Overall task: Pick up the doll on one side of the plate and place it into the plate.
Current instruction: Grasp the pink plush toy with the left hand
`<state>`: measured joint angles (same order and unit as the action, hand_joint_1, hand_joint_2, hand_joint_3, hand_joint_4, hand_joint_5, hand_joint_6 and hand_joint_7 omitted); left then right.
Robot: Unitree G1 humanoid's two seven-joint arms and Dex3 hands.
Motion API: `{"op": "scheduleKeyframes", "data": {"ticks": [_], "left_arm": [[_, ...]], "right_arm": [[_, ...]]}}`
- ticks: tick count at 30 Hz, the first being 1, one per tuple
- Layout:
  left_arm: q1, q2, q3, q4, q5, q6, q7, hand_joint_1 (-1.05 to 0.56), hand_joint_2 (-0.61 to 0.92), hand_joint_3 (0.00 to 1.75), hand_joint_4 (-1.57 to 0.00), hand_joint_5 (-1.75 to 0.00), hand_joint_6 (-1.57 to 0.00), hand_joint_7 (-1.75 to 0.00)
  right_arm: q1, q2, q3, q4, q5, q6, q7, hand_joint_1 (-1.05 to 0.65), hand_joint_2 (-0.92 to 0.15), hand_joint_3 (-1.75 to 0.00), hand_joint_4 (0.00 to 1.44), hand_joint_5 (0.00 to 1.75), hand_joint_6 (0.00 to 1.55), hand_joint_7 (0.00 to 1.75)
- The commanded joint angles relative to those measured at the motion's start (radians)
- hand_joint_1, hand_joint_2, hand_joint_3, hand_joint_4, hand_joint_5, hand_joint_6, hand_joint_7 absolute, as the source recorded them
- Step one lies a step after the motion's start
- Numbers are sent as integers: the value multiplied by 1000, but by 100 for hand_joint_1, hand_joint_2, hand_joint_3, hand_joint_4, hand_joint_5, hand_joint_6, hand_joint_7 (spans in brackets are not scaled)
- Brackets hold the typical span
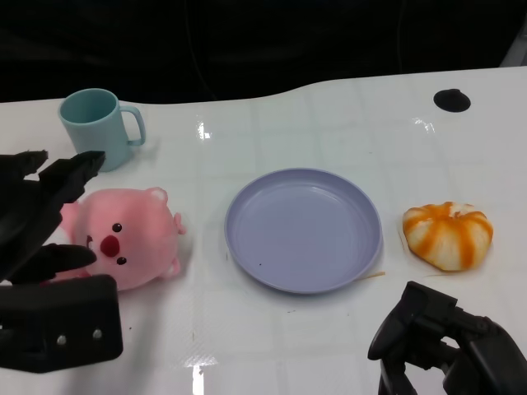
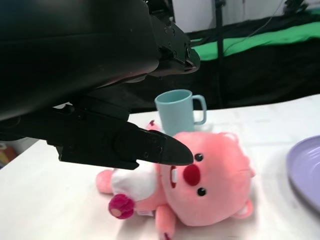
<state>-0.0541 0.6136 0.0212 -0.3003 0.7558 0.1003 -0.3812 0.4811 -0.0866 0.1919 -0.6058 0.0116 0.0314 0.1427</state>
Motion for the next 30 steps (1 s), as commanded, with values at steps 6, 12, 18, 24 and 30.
{"op": "scheduleKeyframes", "data": {"ticks": [6,12,18,24,30], "left_arm": [[-65,46,-63,129,41,25,-12,-78,91,0,0,-23,-12,0],[-96,78,-98,182,67,40,-37,-79,92,1,0,-18,-11,0],[-141,102,-140,274,61,10,-38,-80,92,1,0,-17,-10,0],[-239,99,-223,472,68,-47,-20,-80,92,1,-2,-17,-11,-1],[-335,69,-309,672,66,-88,14,-73,90,0,-5,-13,-12,0]], "right_arm": [[4,-2,-1,-16,-2,1,-9,-1,-47,-126,65,173,60,145],[2,-3,2,-15,1,-2,-7,-2,-47,-127,65,173,60,145],[5,-4,1,-22,4,3,-7,-1,-46,-127,65,173,60,145],[7,-3,2,-27,6,8,-6,-1,-46,-126,65,173,60,145],[10,-8,1,-32,0,12,-6,-1,-46,-127,65,173,60,145]]}}
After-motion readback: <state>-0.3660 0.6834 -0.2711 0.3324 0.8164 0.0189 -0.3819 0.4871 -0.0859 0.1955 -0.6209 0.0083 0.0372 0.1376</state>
